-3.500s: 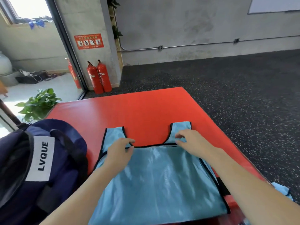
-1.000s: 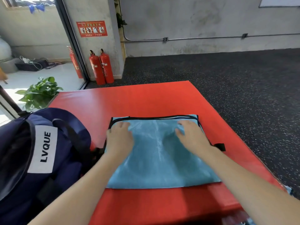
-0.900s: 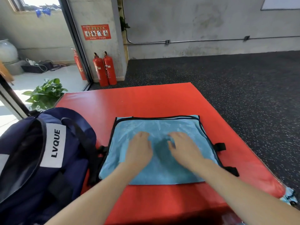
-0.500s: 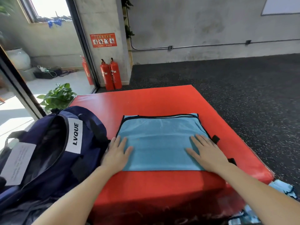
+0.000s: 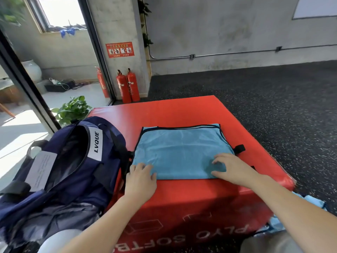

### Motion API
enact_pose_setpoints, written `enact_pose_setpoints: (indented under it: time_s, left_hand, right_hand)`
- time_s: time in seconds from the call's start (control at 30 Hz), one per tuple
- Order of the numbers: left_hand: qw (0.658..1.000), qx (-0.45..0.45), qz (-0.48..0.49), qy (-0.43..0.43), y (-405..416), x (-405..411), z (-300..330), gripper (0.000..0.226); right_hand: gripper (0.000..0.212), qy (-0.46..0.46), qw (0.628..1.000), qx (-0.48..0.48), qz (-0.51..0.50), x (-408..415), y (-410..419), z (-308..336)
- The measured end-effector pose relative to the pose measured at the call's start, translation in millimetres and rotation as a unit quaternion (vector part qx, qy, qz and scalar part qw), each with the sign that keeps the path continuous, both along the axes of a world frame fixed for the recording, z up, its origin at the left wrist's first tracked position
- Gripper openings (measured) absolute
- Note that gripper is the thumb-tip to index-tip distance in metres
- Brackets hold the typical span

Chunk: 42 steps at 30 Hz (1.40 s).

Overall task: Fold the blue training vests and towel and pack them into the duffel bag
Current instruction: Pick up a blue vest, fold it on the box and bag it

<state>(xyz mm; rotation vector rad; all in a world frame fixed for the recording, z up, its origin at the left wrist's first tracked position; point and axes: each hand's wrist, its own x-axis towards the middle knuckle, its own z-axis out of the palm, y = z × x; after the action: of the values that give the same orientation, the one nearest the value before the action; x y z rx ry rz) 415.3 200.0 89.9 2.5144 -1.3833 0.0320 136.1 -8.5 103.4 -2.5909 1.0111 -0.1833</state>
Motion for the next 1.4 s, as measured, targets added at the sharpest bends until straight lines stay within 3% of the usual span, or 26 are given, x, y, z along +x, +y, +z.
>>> enact_pose_setpoints:
  time_s: [0.1,0.2,0.4,0.6,0.73,0.87,1.1,1.2,1.3,1.4]
  left_hand:
    - [0.995,0.064,0.069,0.011,8.5,-14.7,2.1,0.051]
    - [0.995,0.059,0.074,0.025,2.8,-5.6,0.0,0.065]
    - [0.996,0.032,0.026,0.077,-39.3,33.4,-11.2,0.08]
    - [0.995,0.058,-0.011,0.081,-119.0,74.2,-9.3,0.082]
    - [0.991,0.107,-0.057,0.049,-163.8,96.2,-1.7,0.083]
    - [0.993,0.089,-0.062,0.05,-178.2,90.8,-2.0,0.075]
    - [0.99,-0.054,-0.09,0.09,-118.3,43.3,12.1,0.065]
    - [0.98,-0.115,-0.086,0.14,-73.1,27.9,18.3,0.056]
    - [0.979,-0.104,-0.099,0.143,-35.5,16.4,27.0,0.044]
    - [0.978,-0.091,-0.102,0.158,-7.7,13.1,31.7,0.036]
  right_hand:
    - [0.04,0.009,1.0,0.012,0.023,-9.7,3.9,0.5]
    - [0.025,-0.001,0.999,0.01,0.032,-15.5,5.1,2.5]
    - [0.04,0.038,0.998,0.004,0.046,-20.6,-0.9,2.9]
    - [0.017,0.025,0.998,-0.054,0.022,-9.4,-5.9,-3.6]
    - [0.013,0.015,0.997,-0.079,0.006,3.5,-7.2,-4.4]
    - [0.011,0.047,0.993,-0.105,0.006,15.9,-7.0,-0.3]
    - [0.016,0.076,0.997,-0.028,0.017,66.5,41.1,22.7]
    - [0.02,-0.006,0.998,0.059,0.03,98.6,75.6,20.2]
    - [0.025,-0.116,0.973,0.194,0.052,113.3,101.6,17.7]
    - [0.027,-0.145,0.967,0.204,0.058,99.4,102.0,19.2]
